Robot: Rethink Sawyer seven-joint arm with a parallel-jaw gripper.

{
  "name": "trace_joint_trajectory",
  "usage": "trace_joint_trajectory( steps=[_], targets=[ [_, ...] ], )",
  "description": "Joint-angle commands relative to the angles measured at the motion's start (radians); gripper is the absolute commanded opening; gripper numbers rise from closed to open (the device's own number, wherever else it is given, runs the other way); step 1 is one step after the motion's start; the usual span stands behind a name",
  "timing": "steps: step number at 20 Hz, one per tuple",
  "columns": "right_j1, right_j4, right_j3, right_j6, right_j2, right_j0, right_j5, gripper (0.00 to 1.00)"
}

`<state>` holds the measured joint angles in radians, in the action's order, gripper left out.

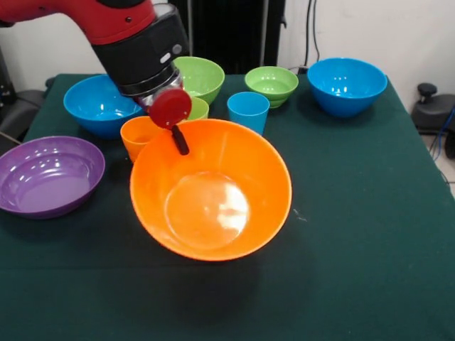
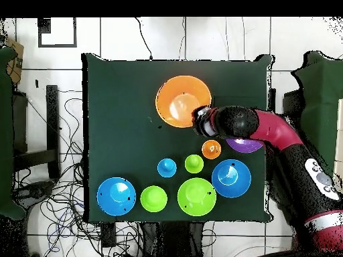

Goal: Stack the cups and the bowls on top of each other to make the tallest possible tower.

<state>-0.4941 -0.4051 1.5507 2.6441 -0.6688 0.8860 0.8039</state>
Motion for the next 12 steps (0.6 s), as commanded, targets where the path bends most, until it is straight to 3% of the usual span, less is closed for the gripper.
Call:
trace_joint_trajectory(
  steps=[1, 6, 12],
  targets=[
    [0.075, 0.019, -0.226, -0.224, -0.014, -0.063, 0.158, 0.00],
    [0.129, 0.014, -0.367, -0.251, -0.016, -0.092, 0.238, 0.00],
    [0.130, 0.001, -0.385, -0.253, -0.025, -0.103, 0.232, 0.00]
  ],
)
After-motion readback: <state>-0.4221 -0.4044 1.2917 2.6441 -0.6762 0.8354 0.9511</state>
